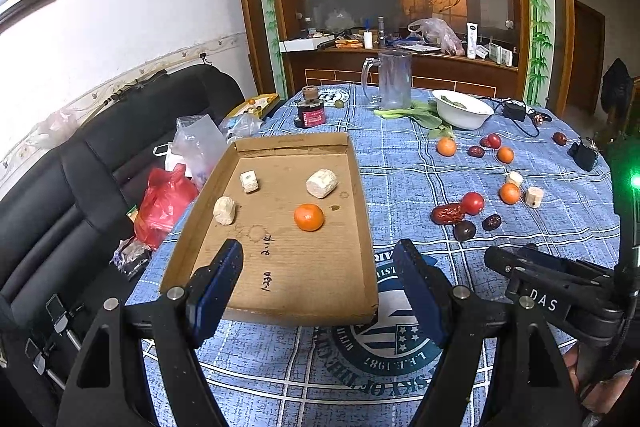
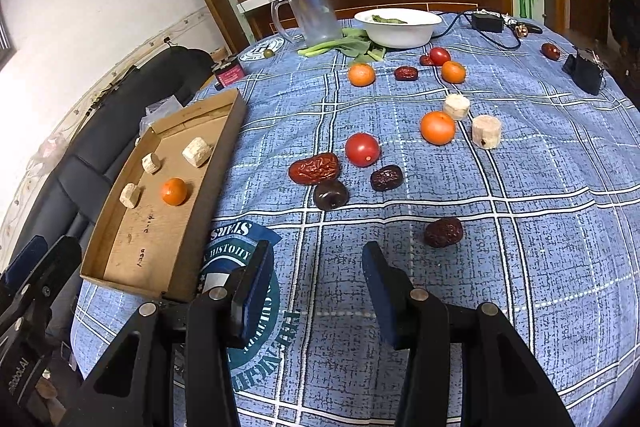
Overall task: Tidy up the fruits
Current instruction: 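Withdraw both open grippers from the tray toward the remaining fruit, then grasp a round beige block with the right gripper while the left gripper grasps a red date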
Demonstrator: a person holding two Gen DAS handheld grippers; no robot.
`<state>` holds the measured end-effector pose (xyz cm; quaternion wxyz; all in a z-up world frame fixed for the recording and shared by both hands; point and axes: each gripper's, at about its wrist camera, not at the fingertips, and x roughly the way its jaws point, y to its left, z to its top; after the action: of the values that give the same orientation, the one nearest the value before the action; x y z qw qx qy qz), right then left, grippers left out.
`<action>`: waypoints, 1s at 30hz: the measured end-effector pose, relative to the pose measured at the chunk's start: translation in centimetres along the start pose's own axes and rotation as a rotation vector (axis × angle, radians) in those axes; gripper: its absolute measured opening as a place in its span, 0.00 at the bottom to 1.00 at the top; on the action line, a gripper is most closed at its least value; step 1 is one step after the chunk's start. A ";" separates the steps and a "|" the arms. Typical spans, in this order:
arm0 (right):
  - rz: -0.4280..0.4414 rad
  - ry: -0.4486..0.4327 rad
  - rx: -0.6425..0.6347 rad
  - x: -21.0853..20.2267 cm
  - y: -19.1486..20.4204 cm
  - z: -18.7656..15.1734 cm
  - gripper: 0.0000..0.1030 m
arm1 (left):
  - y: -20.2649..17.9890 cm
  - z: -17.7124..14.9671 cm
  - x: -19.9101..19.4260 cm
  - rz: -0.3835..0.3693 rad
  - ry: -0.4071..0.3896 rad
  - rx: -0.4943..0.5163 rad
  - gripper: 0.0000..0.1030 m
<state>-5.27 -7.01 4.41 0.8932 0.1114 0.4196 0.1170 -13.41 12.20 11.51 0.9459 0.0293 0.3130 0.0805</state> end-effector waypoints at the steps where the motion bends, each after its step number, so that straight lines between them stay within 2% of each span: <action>1: -0.001 0.001 0.001 0.0 0.0 0.0 0.48 | -0.1 0.0 -0.1 -0.004 -0.003 0.003 0.75; 15: -0.002 -0.005 0.025 0.0 -1.1 0.0 0.48 | -1.2 -0.1 -0.1 -0.022 -0.007 0.025 0.75; 21: 0.009 -0.008 0.056 -0.9 -3.2 1.0 0.48 | -0.7 0.5 0.4 -0.055 0.015 0.007 0.75; 25: -0.051 -0.047 0.072 -2.9 -6.5 2.9 0.48 | 0.4 1.6 0.8 -0.074 0.026 -0.029 0.75; 30: -0.134 -0.071 0.109 -4.4 -10.7 5.3 0.48 | -0.5 3.8 1.2 -0.152 0.025 -0.029 0.75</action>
<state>-2.66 -19.03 7.73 0.9060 0.1355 0.3999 0.0302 -10.10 11.87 13.85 0.9457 -0.0092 0.3247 0.0133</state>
